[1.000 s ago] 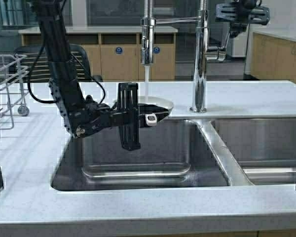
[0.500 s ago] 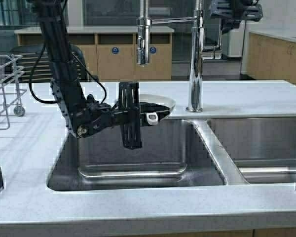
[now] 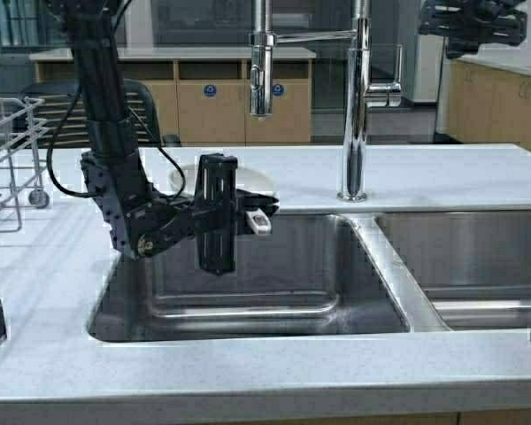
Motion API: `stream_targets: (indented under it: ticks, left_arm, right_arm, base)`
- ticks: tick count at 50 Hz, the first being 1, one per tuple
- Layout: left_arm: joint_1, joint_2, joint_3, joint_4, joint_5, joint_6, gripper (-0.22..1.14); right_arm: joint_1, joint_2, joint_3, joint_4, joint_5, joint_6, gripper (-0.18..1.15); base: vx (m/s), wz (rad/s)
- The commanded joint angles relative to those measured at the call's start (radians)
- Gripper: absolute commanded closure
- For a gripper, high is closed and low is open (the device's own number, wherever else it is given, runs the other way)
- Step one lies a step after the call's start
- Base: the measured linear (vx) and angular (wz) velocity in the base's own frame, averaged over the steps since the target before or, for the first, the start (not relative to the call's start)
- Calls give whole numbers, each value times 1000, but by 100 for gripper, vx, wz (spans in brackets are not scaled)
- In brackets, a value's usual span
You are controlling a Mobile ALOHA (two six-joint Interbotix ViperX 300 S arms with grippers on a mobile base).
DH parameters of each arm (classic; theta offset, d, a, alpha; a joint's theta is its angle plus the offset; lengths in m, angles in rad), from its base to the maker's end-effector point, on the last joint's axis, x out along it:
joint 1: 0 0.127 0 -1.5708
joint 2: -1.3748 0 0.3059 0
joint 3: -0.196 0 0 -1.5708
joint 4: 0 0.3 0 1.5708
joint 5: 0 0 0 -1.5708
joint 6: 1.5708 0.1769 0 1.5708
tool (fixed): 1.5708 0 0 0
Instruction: Wash the pan
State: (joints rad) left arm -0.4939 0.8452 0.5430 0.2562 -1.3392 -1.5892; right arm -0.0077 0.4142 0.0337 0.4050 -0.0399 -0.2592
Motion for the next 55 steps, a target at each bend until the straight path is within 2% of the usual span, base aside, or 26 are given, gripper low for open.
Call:
stream_targets:
  ticks: [1, 8, 13, 21, 31, 36, 41, 47, 50, 55]
  left_arm:
    - [-38, -172, 43, 2, 265, 46, 89]
    - [-43, -278, 75, 67, 561, 8, 89]
    - [-41, -307, 81, 143, 554, -46, 89]
    - [-41, -252, 83, 178, 296, -164, 89]
    - [-43, -94, 57, 78, -94, -201, 89]
    - [-41, -43, 63, 40, -143, -170, 89]
    - [-43, -54, 100, 40, -31, -107, 89]
    - [-43, -137, 150, 52, 213, 2, 89]
    - [-43, -196, 161, 67, 387, 54, 89]
    - [-43, -302, 135, 133, 801, 132, 89]
  right_arm:
    - [5, -69, 41, -2, -32, 3, 92]
    - [5, -86, 75, 0, -32, 3, 92]
    - [5, -100, 101, 0, -29, 3, 92]
    - [5, -130, 152, 0, -25, 5, 92]
    - [5, -175, 218, 0, -26, 3, 92]
    - [5, -196, 256, -2, -26, 5, 92]
    - [5, -216, 291, -2, -26, 5, 92]
    - [5, -233, 330, -2, -32, 5, 92]
    - [5, -239, 344, -2, -32, 5, 92]
    - [6, -242, 356, -2, -32, 6, 92]
  base:
    - [0, 0]
    - [0, 0]
    - [0, 0]
    - [0, 0]
    - [0, 0]
    - [-1, -1]
    - [0, 0]
    - [0, 0]
    - [0, 0]
    - [0, 0]
